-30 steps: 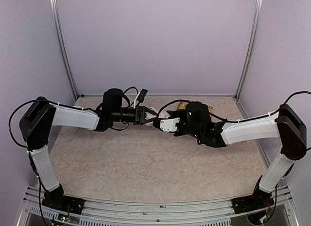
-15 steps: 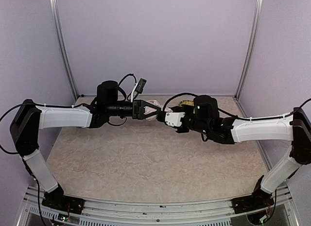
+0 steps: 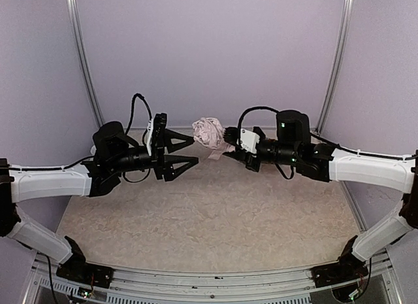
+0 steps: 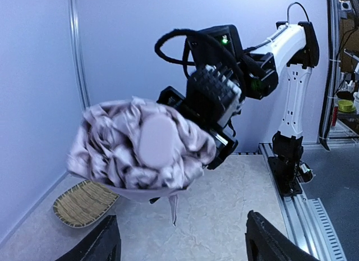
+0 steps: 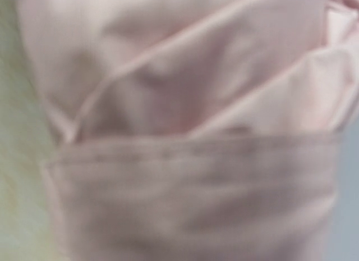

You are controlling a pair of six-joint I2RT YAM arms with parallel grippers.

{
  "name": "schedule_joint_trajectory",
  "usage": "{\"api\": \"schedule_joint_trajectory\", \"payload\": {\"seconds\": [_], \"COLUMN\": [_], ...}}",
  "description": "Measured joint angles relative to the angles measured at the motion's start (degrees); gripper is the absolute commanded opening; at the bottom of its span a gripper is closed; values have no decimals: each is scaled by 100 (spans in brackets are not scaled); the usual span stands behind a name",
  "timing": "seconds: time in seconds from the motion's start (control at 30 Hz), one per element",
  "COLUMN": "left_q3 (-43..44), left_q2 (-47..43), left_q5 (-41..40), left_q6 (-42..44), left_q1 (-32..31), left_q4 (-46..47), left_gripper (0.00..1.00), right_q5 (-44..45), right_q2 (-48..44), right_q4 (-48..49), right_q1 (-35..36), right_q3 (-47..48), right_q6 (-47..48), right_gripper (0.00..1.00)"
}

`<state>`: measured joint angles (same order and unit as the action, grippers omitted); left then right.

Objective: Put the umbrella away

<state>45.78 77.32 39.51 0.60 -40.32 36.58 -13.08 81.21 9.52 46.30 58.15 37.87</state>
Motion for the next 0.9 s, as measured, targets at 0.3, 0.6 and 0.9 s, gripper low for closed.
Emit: {"api": "schedule_joint_trajectory", "payload": {"seconds": [0.3, 0.6, 0.9], "left_q3": [-111, 332, 656], "left_q2": [345, 557, 739], "left_q5": [-772, -977, -1283], "left_q6": [352, 304, 201], "left_q1": [-588, -938, -922], "left_q4": [935, 964, 634], "left_gripper": [52, 31, 0], "right_q5": [-1237, -1460, -1419], "right_q2": [-186, -192, -201], "right_q4": [-26, 24, 57], "right_q1": [-9, -11, -83], "right_q3": [409, 411, 411], "right_q6": [-1235, -1676, -1731], "right_gripper": [0, 0, 0]}}
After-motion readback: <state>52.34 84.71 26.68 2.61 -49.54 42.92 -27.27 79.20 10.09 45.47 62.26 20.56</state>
